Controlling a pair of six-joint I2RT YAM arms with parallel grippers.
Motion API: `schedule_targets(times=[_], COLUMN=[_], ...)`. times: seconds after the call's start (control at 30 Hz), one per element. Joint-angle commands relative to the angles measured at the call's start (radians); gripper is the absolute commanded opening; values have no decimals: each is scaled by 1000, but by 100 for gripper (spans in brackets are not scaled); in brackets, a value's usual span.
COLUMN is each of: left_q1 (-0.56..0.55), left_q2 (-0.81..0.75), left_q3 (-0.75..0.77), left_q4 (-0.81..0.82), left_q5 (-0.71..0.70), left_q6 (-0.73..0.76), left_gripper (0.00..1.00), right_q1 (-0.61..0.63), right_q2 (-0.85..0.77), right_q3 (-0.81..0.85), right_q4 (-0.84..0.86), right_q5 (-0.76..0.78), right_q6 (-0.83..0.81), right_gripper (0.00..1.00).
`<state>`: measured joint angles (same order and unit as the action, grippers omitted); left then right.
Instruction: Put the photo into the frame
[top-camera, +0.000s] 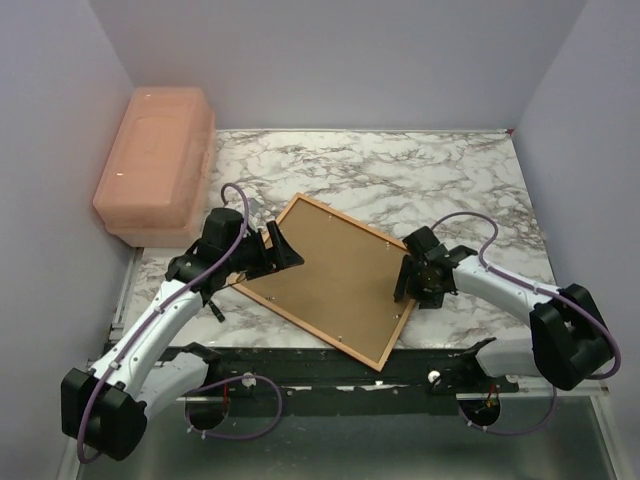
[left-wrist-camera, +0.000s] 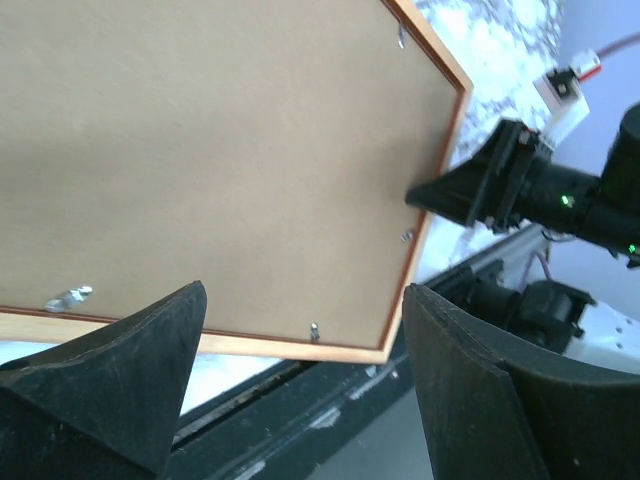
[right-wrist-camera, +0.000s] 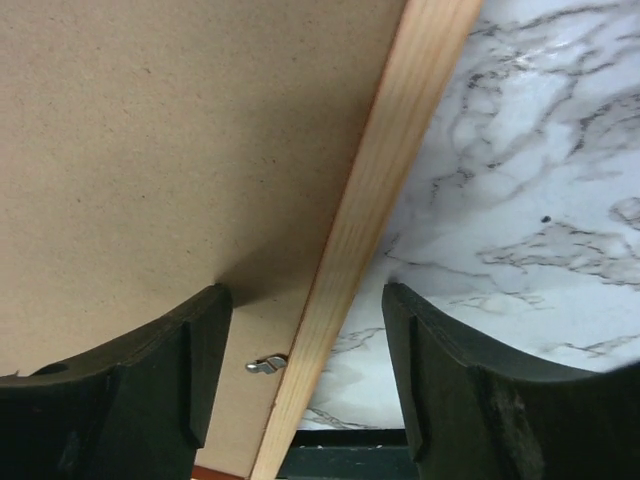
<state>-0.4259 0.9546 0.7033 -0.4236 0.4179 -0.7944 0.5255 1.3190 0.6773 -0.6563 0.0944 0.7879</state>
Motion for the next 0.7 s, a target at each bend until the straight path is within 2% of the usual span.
schedule_targets(times=[0.0, 0.17, 0.27, 0.5, 0.57, 0.67], left_q1=[69, 150, 182, 245, 266, 287], left_q2=[9, 68, 85, 132, 154, 191], left_q3=[89, 164, 180, 144, 122, 111], left_q4=[-186, -260, -273, -278, -266, -247], left_q5=[-130, -139, -163, -236, -253, -263], left_q6=[147, 224, 247, 262, 252, 228], left_gripper=[81, 81, 81, 81, 81, 81], right_q1=[4, 4, 4, 0, -14, -53], right_q2=[43, 27, 17, 52, 75, 123], right_q3=[-39, -42, -1, 116, 131, 147], right_q4=[80, 97, 46, 9, 20, 46], right_q5=[-33, 5, 109, 256, 308, 312], right_q6=[17, 10, -21, -103, -121, -146], right_gripper=[62, 26, 12, 3, 3, 10])
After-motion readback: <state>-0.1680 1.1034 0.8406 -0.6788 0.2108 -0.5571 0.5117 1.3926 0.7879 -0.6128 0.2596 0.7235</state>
